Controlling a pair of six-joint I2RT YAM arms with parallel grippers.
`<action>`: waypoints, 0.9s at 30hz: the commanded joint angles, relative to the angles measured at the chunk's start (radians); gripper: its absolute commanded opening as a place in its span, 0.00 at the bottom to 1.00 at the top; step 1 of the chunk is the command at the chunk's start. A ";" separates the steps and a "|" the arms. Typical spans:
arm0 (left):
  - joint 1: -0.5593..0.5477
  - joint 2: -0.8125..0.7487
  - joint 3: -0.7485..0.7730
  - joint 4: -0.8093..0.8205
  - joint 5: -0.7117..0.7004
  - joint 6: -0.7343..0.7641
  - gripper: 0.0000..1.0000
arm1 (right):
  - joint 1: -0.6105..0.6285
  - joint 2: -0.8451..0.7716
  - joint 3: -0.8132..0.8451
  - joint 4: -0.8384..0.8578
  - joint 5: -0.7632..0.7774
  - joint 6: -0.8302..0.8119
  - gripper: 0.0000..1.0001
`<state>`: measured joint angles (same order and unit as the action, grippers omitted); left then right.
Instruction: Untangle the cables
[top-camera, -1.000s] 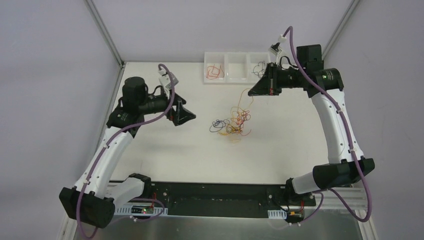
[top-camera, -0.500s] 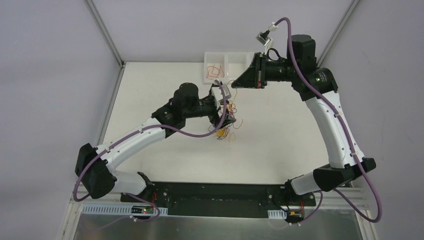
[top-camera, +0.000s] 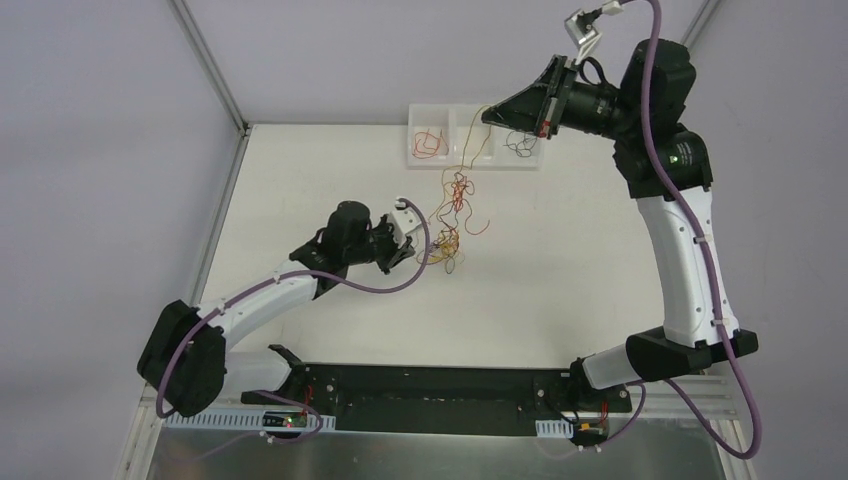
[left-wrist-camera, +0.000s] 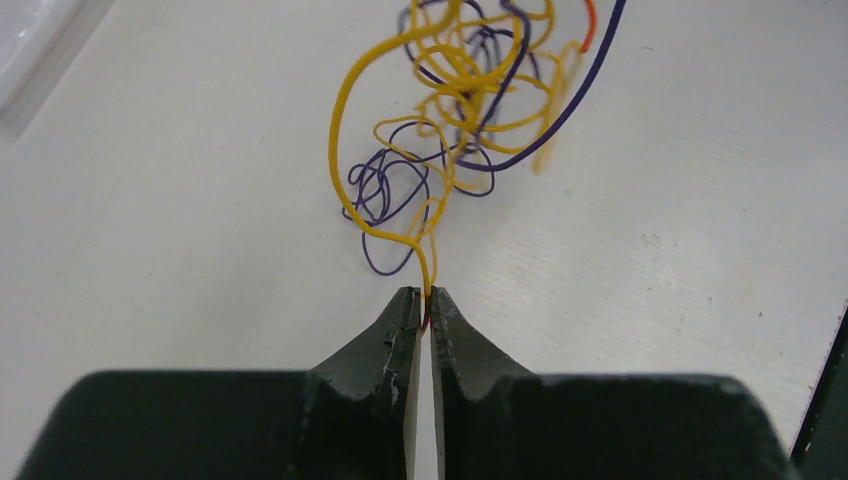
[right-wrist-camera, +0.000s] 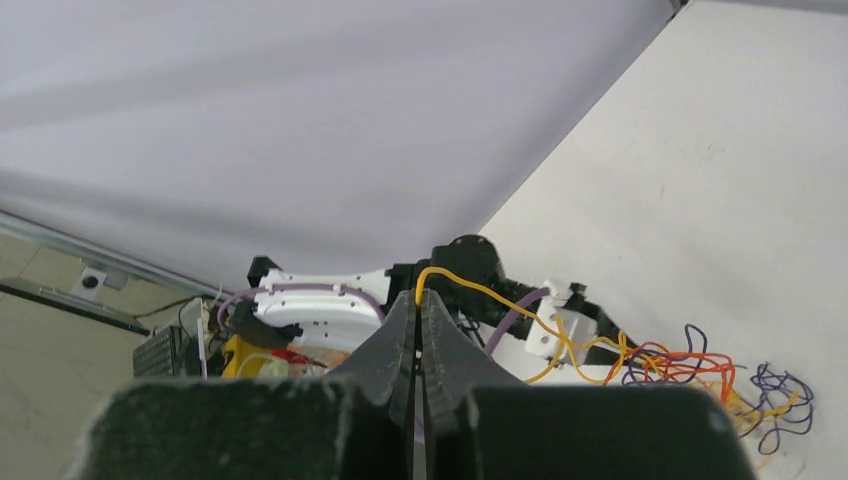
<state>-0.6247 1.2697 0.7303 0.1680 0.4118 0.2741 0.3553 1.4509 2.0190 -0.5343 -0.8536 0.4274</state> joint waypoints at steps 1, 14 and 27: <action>0.055 -0.128 -0.051 -0.034 0.045 0.048 0.07 | -0.052 -0.007 0.075 0.103 0.008 0.091 0.00; -0.049 -0.212 0.205 -0.041 0.040 -0.138 0.76 | -0.033 -0.058 -0.077 0.157 -0.023 0.088 0.00; -0.211 -0.046 0.342 0.108 -0.062 -0.216 0.71 | 0.006 -0.101 -0.156 0.188 0.117 0.081 0.00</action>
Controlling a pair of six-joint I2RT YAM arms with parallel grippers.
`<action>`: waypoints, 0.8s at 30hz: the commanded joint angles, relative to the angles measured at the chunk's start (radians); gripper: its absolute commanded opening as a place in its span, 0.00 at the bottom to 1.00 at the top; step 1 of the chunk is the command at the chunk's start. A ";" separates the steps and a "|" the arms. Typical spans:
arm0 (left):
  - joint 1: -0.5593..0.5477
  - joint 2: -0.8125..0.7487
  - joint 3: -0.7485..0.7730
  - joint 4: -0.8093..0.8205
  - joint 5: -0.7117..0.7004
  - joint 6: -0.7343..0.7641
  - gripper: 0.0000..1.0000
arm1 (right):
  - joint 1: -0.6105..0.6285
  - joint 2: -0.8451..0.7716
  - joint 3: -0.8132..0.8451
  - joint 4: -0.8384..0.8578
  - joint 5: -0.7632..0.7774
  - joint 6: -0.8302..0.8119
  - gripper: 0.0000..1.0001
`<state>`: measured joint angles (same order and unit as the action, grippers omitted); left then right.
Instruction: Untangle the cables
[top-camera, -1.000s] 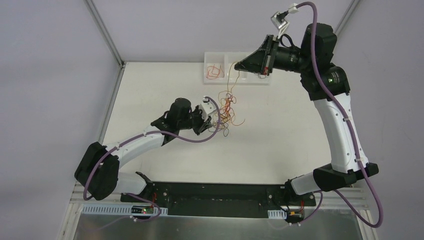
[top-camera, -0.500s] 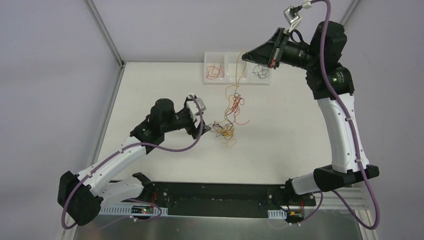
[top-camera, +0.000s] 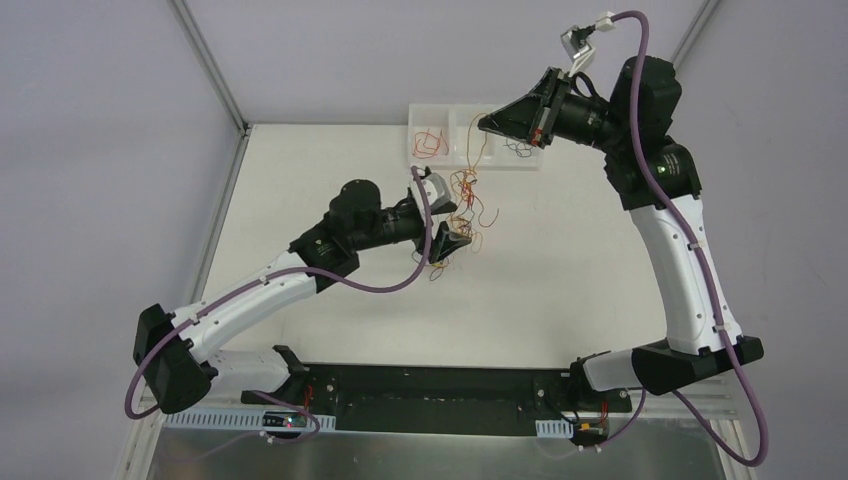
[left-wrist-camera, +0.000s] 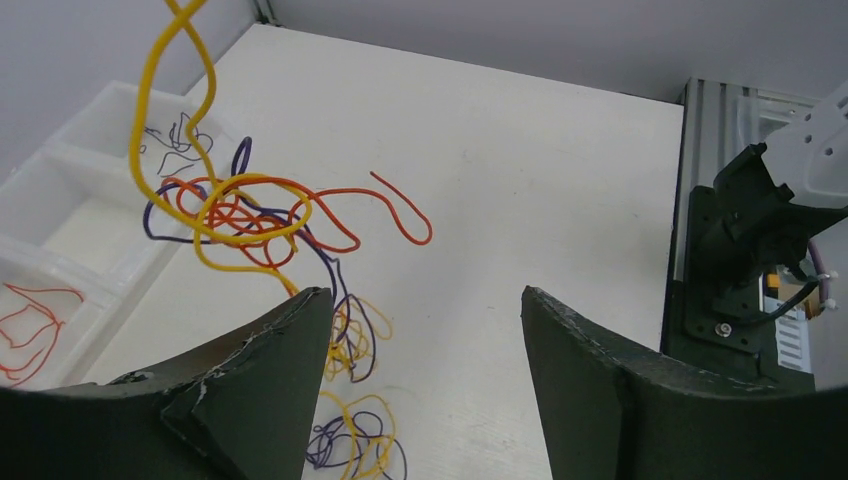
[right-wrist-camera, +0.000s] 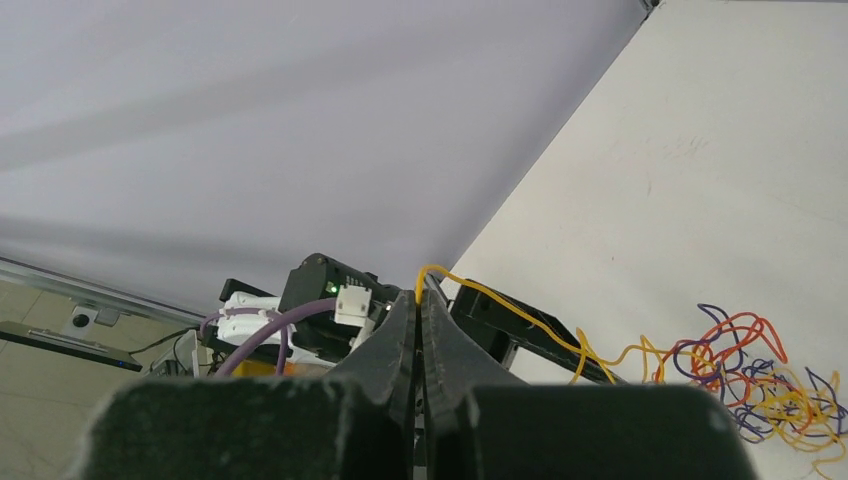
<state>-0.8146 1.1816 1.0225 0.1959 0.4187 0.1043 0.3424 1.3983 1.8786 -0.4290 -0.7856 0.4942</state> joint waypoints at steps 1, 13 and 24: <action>-0.027 0.057 0.060 0.085 -0.097 -0.049 0.72 | 0.024 -0.050 -0.022 0.092 0.052 0.023 0.00; -0.029 0.197 0.090 0.179 -0.254 -0.037 0.48 | 0.082 -0.061 -0.070 0.181 0.073 0.159 0.00; 0.029 0.097 -0.110 0.009 -0.236 -0.006 0.01 | 0.018 -0.025 0.135 0.103 0.178 0.078 0.00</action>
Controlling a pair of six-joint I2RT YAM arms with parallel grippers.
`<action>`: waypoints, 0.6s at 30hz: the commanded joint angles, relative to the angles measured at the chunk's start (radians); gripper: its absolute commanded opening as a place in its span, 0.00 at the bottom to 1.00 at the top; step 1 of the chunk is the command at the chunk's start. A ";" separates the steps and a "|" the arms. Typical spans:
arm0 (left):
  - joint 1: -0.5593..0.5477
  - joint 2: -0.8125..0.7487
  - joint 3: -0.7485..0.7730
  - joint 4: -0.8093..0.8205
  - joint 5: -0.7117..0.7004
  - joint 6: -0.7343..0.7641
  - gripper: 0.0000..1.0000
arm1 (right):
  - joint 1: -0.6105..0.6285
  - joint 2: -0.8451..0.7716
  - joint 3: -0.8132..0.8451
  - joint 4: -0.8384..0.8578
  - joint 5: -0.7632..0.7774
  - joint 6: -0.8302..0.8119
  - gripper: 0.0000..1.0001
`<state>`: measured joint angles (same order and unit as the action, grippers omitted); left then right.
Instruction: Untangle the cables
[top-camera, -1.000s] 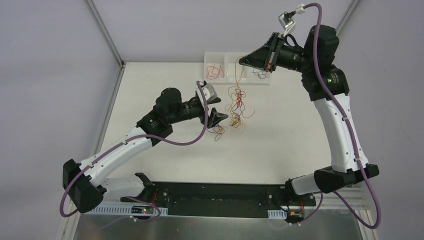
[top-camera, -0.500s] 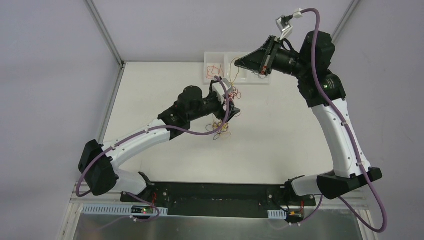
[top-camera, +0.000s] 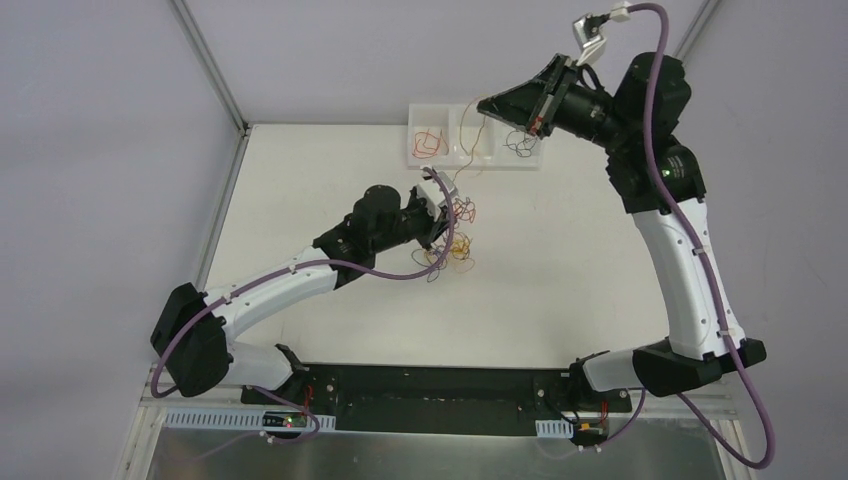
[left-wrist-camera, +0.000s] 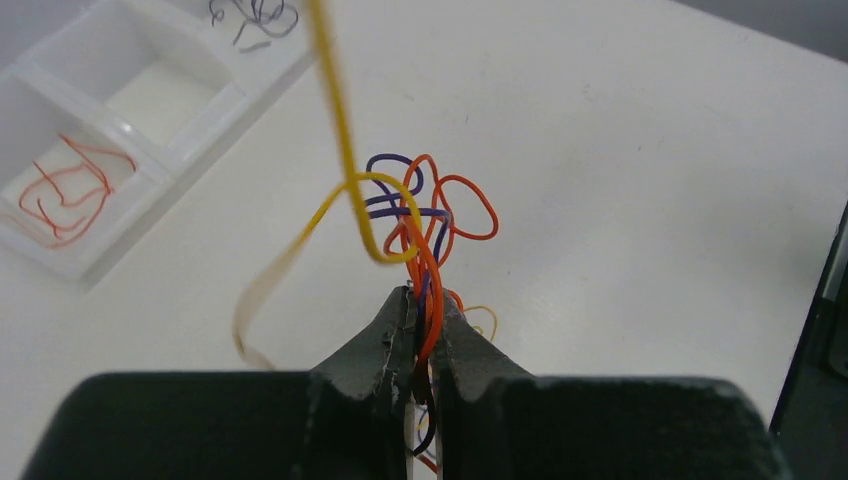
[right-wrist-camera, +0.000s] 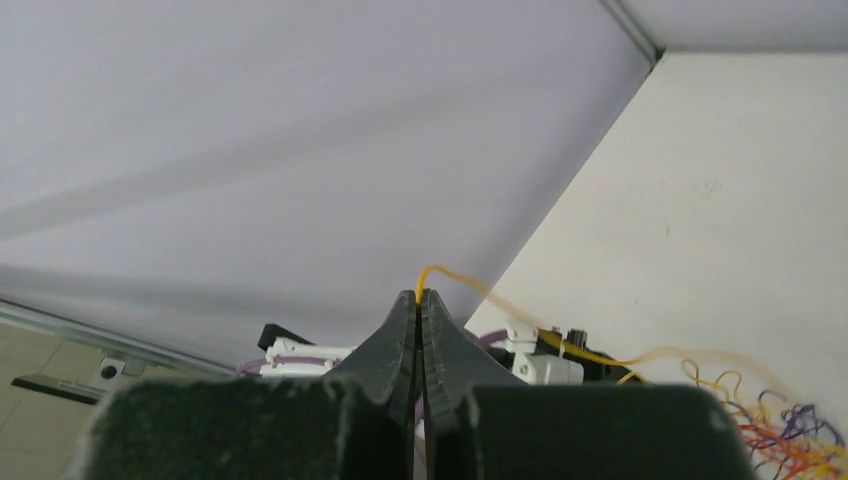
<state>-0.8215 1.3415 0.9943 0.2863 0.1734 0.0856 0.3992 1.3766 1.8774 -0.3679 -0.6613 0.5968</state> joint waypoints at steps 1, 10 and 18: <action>0.048 -0.073 -0.103 -0.103 0.012 0.016 0.00 | -0.048 0.006 0.164 0.031 0.062 -0.032 0.00; 0.161 -0.196 -0.233 -0.273 0.082 0.083 0.00 | -0.183 0.033 0.264 0.013 0.091 -0.049 0.00; 0.284 -0.277 -0.294 -0.527 0.102 0.200 0.00 | -0.360 0.085 0.407 0.075 0.095 0.002 0.00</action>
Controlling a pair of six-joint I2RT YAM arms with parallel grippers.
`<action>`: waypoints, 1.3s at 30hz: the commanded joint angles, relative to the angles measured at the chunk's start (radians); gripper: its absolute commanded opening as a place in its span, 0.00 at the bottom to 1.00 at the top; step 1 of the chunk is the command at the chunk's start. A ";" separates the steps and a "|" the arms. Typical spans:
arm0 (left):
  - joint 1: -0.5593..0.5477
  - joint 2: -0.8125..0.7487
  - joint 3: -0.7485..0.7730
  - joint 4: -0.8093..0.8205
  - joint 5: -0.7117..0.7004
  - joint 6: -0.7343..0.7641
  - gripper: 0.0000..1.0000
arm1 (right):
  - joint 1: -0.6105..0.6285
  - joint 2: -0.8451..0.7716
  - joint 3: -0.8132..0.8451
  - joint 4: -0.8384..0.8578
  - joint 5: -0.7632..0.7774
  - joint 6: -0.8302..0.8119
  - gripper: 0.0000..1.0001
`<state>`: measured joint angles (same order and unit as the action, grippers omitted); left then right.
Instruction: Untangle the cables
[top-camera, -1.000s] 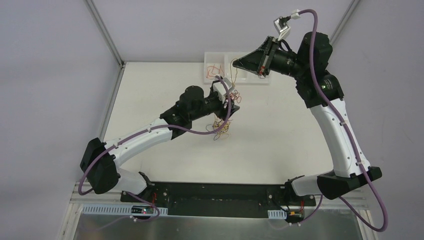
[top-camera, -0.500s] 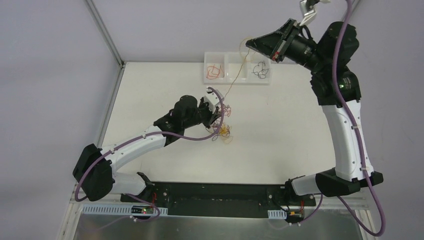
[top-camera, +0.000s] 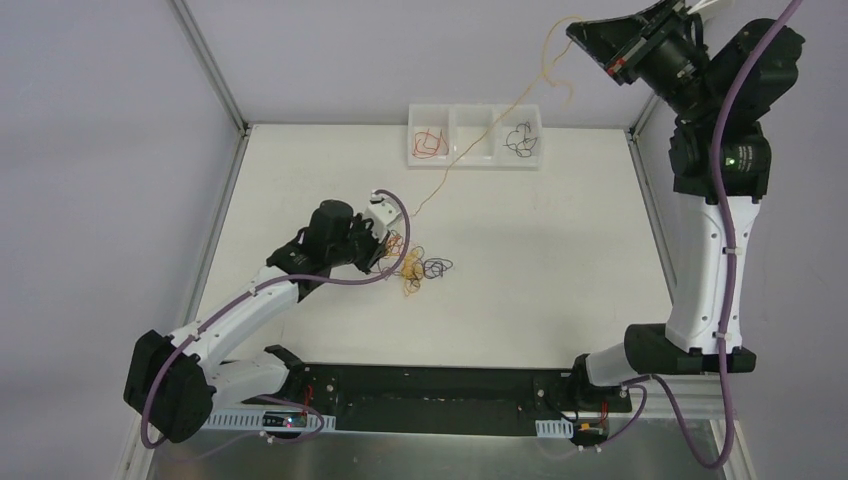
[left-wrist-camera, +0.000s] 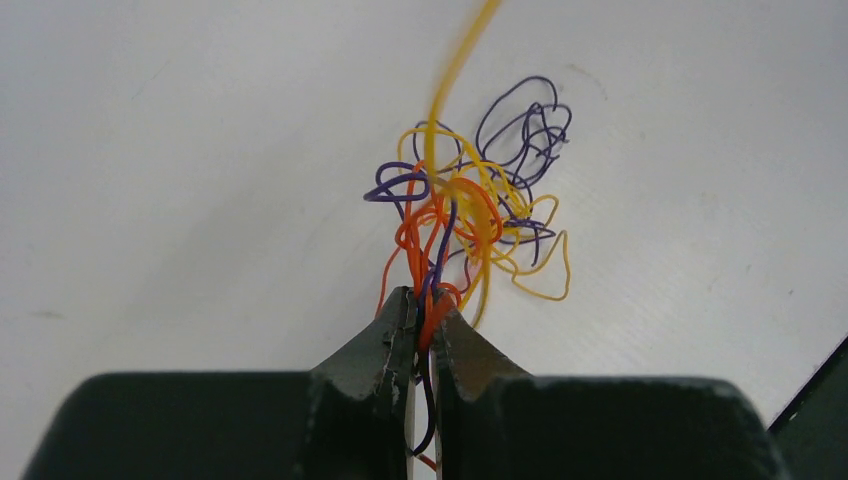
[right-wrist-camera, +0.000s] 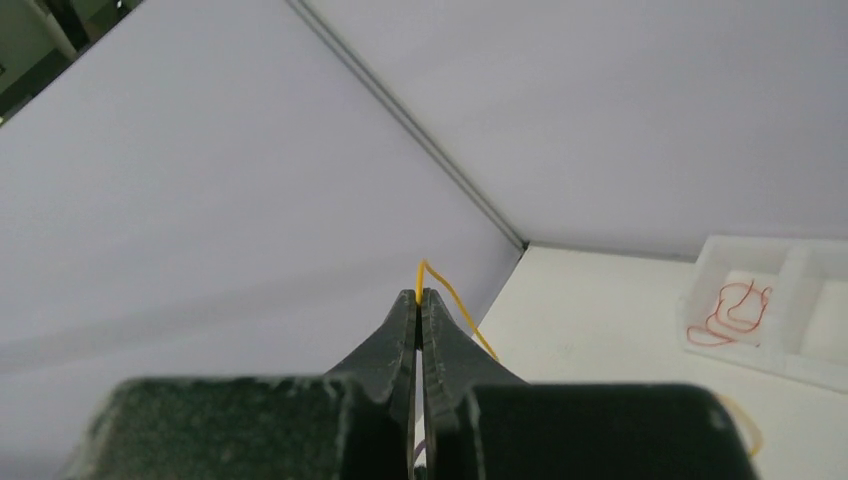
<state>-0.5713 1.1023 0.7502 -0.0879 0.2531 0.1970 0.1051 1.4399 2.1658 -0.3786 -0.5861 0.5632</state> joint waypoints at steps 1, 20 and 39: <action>0.040 -0.048 -0.065 -0.165 0.021 0.100 0.00 | -0.084 0.033 0.146 0.096 0.024 0.048 0.00; 0.152 -0.080 -0.129 -0.326 -0.074 0.232 0.00 | -0.286 0.076 0.285 0.196 0.165 0.034 0.00; 0.512 -0.065 -0.217 -0.371 0.009 0.706 0.00 | -0.444 0.016 0.193 0.164 0.399 -0.186 0.00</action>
<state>-0.1257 1.0080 0.5549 -0.4015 0.2443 0.7780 -0.2955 1.4662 2.3501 -0.2840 -0.2729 0.4259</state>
